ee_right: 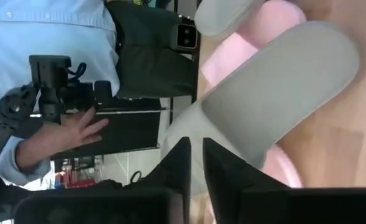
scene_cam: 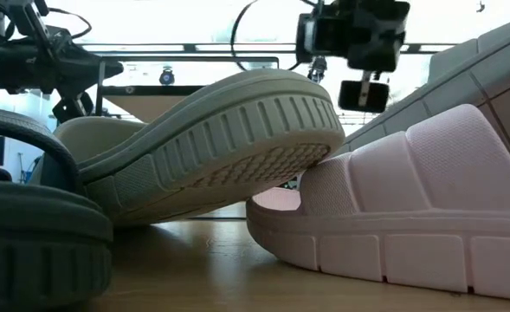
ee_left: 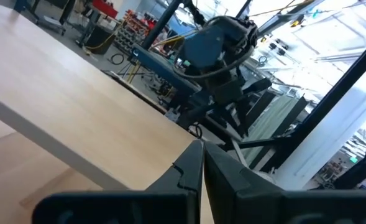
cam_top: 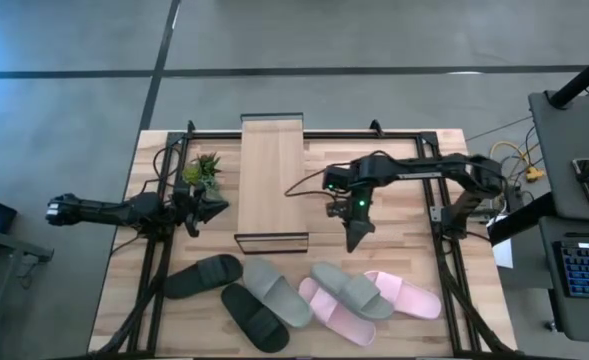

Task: Pick and place slides into the shelf
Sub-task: Put the left gray slide on the shelf, then put the gray slide on the shelf

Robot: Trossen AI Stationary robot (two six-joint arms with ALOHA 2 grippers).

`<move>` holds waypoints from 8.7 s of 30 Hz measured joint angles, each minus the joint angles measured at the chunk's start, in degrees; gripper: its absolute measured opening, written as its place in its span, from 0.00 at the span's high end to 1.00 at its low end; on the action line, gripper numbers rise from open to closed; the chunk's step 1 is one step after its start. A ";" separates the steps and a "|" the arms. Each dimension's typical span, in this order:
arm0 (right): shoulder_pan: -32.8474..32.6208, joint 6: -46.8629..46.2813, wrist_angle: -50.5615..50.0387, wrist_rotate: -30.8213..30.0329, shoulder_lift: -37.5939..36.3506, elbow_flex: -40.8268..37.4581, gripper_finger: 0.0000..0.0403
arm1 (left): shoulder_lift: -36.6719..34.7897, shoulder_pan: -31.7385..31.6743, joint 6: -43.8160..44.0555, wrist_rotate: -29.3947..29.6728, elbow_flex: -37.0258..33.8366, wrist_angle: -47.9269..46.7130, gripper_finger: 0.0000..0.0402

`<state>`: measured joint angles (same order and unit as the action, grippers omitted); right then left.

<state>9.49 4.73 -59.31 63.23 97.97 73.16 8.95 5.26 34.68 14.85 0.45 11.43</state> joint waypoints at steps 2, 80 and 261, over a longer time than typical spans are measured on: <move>-0.08 2.07 -0.48 0.11 1.44 0.26 0.85 | 0.21 0.00 0.02 -0.01 0.00 0.05 1.00; -6.46 -53.98 47.76 -44.80 -39.40 -18.70 0.95 | 8.56 0.02 5.41 -1.39 0.02 3.09 1.00; -18.65 -63.44 -3.34 -70.29 -15.35 22.38 0.50 | 8.59 0.00 8.41 3.56 0.02 12.51 1.00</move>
<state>-9.16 -58.70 -62.64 -7.07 82.62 95.53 17.54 5.26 43.09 18.42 0.47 23.94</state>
